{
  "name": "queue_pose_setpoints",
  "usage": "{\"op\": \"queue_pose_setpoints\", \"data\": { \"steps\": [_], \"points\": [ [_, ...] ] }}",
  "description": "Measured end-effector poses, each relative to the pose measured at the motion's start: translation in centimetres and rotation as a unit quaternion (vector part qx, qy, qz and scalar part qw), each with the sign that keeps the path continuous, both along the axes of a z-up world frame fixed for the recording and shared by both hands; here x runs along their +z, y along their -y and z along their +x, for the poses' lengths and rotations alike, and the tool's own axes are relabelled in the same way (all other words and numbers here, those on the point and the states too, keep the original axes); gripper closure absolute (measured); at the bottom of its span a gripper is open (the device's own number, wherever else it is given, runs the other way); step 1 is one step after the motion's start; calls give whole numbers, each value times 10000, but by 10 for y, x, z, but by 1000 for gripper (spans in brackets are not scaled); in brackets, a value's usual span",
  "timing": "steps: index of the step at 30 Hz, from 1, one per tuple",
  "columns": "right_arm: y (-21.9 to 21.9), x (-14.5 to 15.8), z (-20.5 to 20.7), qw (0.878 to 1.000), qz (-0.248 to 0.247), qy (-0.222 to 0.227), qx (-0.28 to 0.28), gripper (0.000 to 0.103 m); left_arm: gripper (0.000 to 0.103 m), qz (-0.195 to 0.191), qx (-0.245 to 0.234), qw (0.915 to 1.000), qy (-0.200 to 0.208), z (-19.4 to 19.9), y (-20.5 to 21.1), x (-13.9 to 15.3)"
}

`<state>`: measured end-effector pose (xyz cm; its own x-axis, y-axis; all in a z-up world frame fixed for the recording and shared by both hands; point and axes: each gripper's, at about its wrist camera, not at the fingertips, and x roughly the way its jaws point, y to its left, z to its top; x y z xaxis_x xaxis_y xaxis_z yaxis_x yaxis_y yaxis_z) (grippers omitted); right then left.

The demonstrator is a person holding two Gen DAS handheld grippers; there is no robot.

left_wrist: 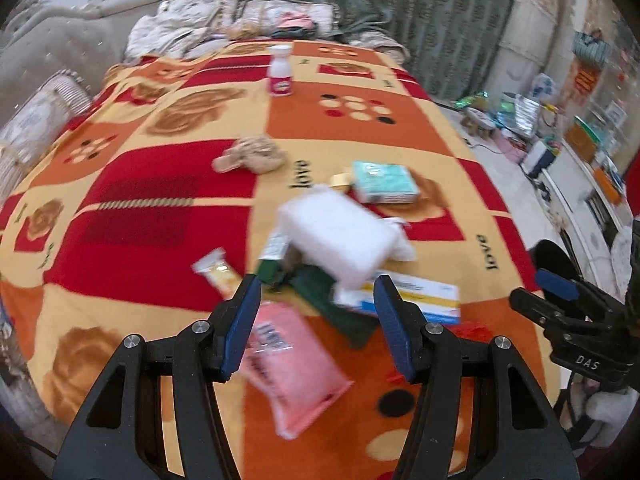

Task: Collect trash
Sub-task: 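Move both open tools back over the blanket, then grasp the red plastic bag with the right tool while the left tool grasps the white foam block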

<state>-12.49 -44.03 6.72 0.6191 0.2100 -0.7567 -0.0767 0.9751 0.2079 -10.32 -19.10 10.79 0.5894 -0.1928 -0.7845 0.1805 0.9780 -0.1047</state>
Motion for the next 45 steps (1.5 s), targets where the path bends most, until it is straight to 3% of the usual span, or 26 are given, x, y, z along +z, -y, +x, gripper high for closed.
{"op": "queue_pose_setpoints", "data": {
  "steps": [9,20,29,30,32,37,45],
  "points": [
    [-27,-3,8,9991,24,-77,408,30,46,-386,341,9983,-266,14,-31,-5],
    [-54,-16,-7,9939,64,-207,1083,29,46,-807,289,9940,-685,58,2,-14],
    [-73,-45,-12,9899,16,-189,1405,30,46,-653,440,9942,-734,75,23,-36],
    [-72,-46,-12,9900,81,-159,1401,30,46,-656,454,9944,-689,75,24,-36],
    [-71,-48,-13,9892,243,-181,1437,48,48,-682,410,9947,-653,76,26,-36],
    [-72,-43,-20,9876,336,-171,1527,64,69,-942,340,9932,-601,70,21,-31],
    [-35,-6,-36,9876,904,188,1267,67,71,-1113,-51,9936,-192,47,25,17]
  ]
}}
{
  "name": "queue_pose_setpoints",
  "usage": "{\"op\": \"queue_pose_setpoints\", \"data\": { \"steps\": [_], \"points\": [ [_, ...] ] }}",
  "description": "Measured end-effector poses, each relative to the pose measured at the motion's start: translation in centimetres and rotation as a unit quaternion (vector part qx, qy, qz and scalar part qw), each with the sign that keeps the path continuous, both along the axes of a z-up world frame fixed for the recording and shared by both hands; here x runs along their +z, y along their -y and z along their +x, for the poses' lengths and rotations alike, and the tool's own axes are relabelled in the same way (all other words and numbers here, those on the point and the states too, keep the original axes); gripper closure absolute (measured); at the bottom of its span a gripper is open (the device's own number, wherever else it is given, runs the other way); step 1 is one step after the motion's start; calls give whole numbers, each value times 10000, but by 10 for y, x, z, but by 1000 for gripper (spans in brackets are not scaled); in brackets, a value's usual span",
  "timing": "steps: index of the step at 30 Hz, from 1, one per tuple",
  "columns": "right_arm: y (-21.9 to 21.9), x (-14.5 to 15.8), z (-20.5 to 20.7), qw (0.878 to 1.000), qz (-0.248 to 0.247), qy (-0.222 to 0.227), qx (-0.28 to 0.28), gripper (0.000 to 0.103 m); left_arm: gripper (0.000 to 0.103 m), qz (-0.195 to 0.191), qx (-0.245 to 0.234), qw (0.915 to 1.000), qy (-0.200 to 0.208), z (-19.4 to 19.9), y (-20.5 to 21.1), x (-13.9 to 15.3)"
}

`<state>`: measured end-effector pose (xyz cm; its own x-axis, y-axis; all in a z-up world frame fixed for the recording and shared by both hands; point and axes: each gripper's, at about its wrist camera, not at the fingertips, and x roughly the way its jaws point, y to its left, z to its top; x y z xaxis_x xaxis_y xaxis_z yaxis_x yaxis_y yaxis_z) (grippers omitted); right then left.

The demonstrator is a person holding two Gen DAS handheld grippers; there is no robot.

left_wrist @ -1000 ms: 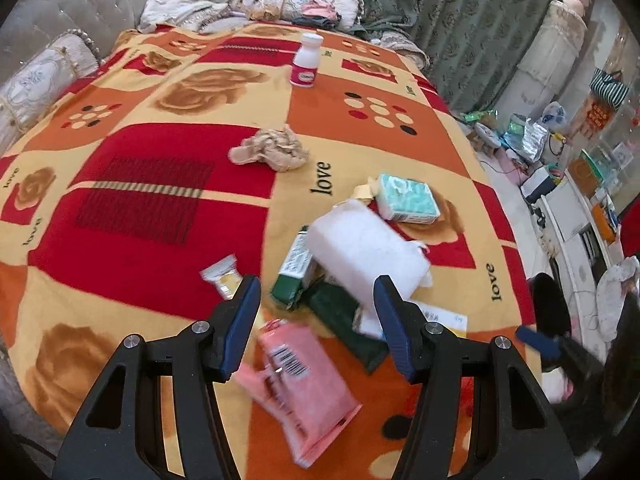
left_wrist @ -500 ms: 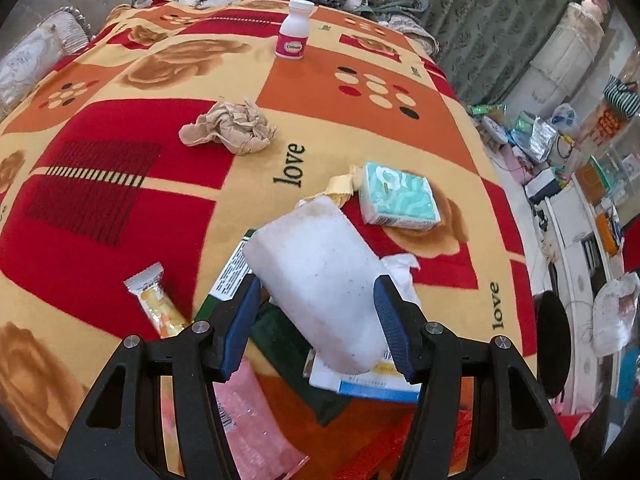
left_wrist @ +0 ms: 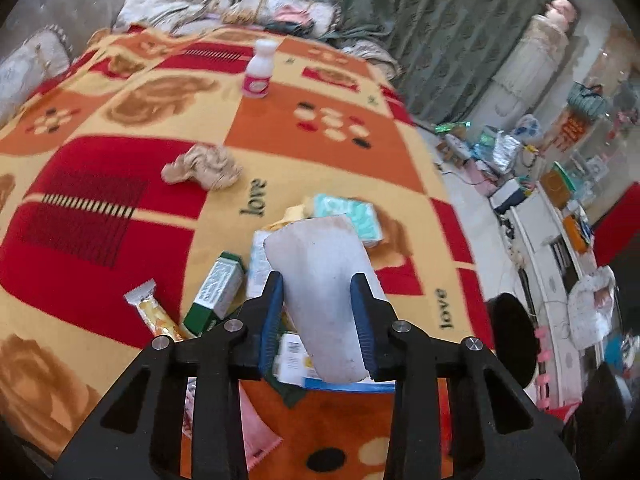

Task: Collect trash
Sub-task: 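Grasp the red plastic bag with the right tool while the left tool grasps the white foam block, then carry the bag and foam block over the black bin while both tools open to drop them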

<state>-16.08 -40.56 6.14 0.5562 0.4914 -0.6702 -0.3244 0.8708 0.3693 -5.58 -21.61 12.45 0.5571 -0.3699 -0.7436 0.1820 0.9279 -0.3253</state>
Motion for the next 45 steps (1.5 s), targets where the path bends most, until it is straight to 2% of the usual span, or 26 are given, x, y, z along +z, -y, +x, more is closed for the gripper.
{"op": "queue_pose_setpoints", "data": {
  "steps": [5,14,22,32,37,39,40,42,45],
  "points": [
    [30,16,-8,9991,-20,168,-394,67,71,9,-287,9994,192,-12,24,16],
    [102,30,-23,9909,-278,320,-1277,67,71,-30,-1040,9945,152,-29,97,19],
    [175,28,-39,9741,-464,248,-2199,67,71,-38,-1706,9853,-6,-44,174,6],
    [237,13,-47,9563,-718,-14,-2833,67,71,68,-2270,9738,-132,-50,257,-18],
    [260,2,-44,9487,-690,-126,-3084,67,67,-49,-2364,9715,-195,-46,279,-31],
    [268,-1,-44,9455,-686,-143,-3178,57,64,-190,-2433,9694,-256,-46,286,-37],
    [272,-2,-45,9428,-713,-154,-3252,55,60,-209,-2463,9685,-284,-46,287,-38],
    [277,-3,-45,9411,-682,-192,-3307,55,55,-172,-2499,9675,-331,-46,290,-43],
    [281,-6,-46,9408,-641,-208,-3321,53,55,-146,-2470,9682,-367,-47,286,-43]
  ]
}}
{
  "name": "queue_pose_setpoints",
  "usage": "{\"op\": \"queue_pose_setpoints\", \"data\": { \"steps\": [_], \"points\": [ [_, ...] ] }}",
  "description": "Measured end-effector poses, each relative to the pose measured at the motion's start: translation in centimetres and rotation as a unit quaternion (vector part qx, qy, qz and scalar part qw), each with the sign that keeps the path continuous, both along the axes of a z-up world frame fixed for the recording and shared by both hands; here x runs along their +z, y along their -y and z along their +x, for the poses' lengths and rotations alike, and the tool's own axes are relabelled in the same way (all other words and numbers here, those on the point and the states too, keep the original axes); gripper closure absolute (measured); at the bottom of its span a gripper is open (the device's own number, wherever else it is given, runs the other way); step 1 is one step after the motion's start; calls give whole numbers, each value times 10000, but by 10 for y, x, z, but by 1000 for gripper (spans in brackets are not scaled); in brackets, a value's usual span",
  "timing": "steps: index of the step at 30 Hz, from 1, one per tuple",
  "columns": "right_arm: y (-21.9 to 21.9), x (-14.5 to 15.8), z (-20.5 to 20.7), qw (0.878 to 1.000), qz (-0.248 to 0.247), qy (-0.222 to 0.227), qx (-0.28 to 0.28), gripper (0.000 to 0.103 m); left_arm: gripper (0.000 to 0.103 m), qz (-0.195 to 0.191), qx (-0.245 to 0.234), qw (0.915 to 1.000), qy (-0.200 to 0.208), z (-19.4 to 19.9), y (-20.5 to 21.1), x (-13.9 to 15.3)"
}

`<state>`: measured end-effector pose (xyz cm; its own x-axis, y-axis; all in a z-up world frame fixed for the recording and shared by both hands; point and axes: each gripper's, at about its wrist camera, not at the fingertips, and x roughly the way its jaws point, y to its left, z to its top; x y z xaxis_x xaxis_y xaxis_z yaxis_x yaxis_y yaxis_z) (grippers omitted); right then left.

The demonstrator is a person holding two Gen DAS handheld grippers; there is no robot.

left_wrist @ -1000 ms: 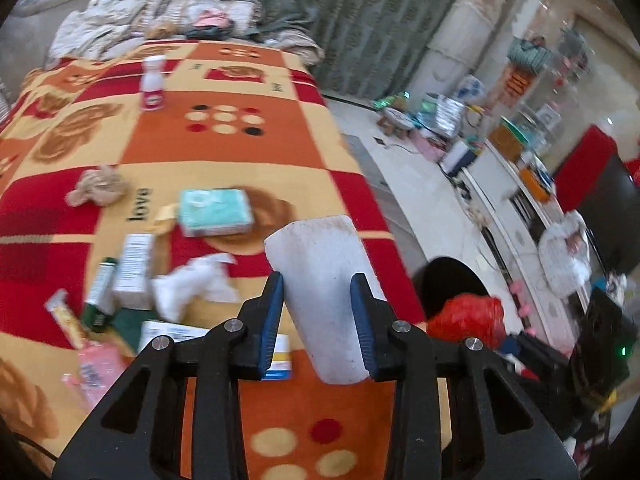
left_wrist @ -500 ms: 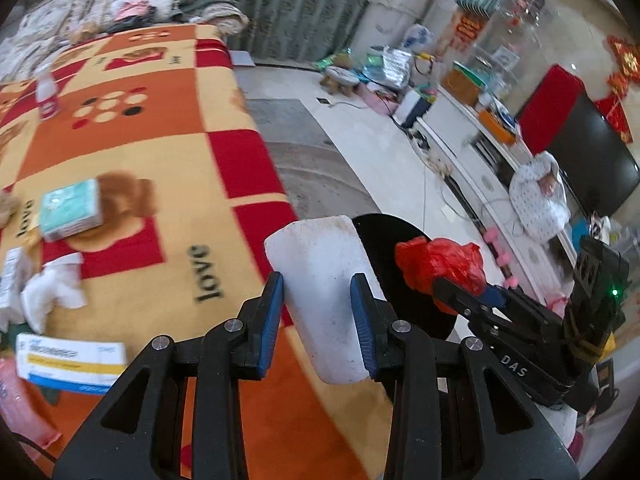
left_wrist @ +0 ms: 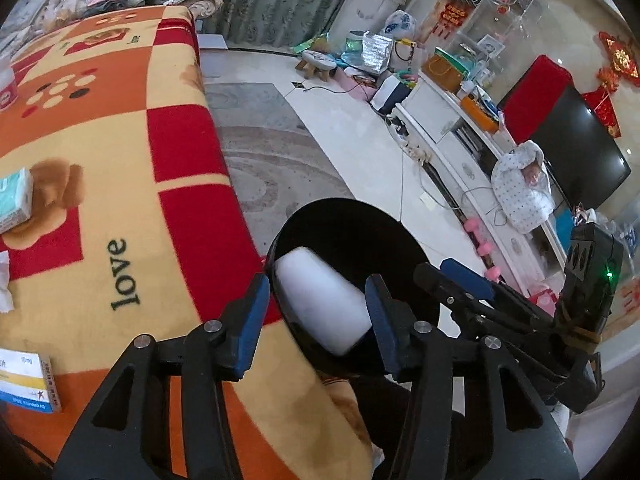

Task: Collect trash
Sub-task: 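Carry the bag and foam block over the black bin while both tools open to drop them, then move both open tools back over the remaining items on the blanket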

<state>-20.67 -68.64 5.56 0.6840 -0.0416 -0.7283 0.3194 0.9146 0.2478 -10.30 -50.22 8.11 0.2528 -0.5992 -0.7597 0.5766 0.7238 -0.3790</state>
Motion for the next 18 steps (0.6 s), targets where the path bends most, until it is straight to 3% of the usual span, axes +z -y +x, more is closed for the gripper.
{"op": "queue_pose_setpoints", "data": {
  "steps": [18],
  "points": [
    [-59,-2,8,9990,-59,-43,430,52,55,594,852,9924,665,-5,-69,9]
  ]
}}
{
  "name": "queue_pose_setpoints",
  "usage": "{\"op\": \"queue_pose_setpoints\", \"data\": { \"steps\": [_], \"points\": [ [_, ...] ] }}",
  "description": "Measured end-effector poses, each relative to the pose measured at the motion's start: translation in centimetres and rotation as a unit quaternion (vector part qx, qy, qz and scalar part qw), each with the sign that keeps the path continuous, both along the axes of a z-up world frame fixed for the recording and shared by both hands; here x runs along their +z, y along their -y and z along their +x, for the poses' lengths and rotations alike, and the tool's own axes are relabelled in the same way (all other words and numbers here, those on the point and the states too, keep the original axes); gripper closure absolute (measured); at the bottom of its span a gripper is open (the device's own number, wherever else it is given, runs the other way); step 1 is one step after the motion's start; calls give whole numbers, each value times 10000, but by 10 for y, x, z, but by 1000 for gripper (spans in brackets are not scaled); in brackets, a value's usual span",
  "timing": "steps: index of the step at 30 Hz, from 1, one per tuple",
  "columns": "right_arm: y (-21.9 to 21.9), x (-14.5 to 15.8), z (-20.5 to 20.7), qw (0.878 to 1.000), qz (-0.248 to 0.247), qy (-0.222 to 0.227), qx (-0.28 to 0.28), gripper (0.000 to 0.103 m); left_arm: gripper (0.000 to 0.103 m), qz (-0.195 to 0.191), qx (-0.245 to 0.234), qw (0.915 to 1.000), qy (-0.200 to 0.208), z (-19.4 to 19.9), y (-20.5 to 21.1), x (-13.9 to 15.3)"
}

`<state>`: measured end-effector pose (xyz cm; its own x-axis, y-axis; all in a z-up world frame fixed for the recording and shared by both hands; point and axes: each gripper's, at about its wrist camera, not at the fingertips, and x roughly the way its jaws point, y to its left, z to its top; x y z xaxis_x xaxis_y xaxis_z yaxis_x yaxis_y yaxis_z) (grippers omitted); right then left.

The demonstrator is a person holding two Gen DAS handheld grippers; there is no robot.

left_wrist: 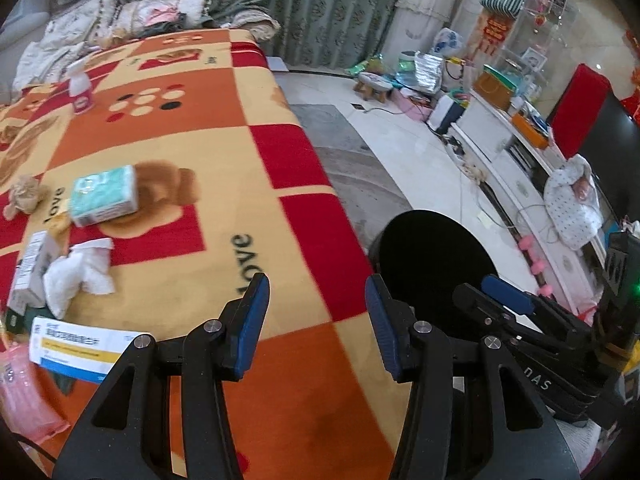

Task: Collect trash
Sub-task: 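Move both open tools back over the remaining items on the blanket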

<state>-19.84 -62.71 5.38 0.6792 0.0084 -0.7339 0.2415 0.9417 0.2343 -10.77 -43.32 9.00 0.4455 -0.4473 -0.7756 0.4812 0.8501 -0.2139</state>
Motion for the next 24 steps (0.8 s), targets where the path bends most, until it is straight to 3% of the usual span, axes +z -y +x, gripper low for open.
{"op": "queue_pose_setpoints", "data": {
  "steps": [5,24],
  "points": [
    [-19,4,4,9999,-123,3,88,41,55,50,134,9999,94,-1,-16,1],
    [-101,26,35,9972,-372,195,614,39,55,157,924,9945,470,-7,-103,18]
  ]
}}
